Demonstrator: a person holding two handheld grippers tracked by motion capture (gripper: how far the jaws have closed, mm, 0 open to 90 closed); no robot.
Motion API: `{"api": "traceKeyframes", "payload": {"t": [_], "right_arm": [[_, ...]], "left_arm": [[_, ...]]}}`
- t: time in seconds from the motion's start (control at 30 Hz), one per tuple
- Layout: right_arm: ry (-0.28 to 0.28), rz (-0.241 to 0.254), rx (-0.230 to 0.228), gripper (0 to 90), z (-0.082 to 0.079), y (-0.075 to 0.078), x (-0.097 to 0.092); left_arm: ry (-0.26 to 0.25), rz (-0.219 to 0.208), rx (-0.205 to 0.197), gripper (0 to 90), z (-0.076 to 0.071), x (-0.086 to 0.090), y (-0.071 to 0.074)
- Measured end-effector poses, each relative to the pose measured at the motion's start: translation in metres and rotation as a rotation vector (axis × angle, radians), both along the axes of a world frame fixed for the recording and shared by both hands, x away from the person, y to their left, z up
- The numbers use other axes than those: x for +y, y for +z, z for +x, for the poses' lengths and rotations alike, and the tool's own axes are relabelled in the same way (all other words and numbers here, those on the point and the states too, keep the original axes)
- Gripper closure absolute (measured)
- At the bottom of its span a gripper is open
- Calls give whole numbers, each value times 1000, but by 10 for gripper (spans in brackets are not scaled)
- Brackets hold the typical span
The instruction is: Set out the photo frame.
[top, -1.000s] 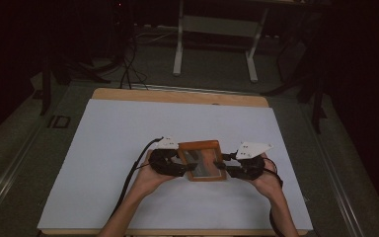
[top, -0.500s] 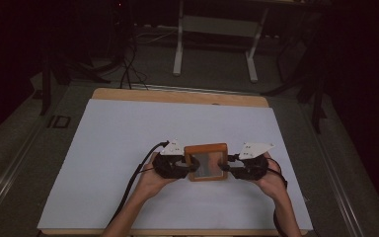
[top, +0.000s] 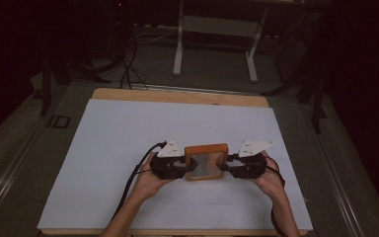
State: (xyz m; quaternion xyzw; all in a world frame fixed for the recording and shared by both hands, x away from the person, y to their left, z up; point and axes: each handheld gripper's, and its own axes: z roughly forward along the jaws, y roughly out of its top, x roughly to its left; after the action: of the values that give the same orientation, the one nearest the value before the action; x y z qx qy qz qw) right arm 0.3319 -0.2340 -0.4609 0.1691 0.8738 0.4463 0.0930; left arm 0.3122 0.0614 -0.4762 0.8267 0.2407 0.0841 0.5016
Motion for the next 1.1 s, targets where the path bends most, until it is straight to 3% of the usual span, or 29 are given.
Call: {"api": "traceKeyframes", "payload": {"t": [0.23,0.63,0.9,1.1], "right_arm": [[1,38,17,633,0,1,18],[2,105,117,654,0,-11,47],[-10,95,147,652,4,-22,56],[-21,133,162,653,7,-27,54]], "left_arm": [[41,-25,20,621,-2,21,5],[54,-88,115,599,1,57,-1],[80,-96,137,589,4,63,-12],[100,-116,148,584,7,63,-15]]}}
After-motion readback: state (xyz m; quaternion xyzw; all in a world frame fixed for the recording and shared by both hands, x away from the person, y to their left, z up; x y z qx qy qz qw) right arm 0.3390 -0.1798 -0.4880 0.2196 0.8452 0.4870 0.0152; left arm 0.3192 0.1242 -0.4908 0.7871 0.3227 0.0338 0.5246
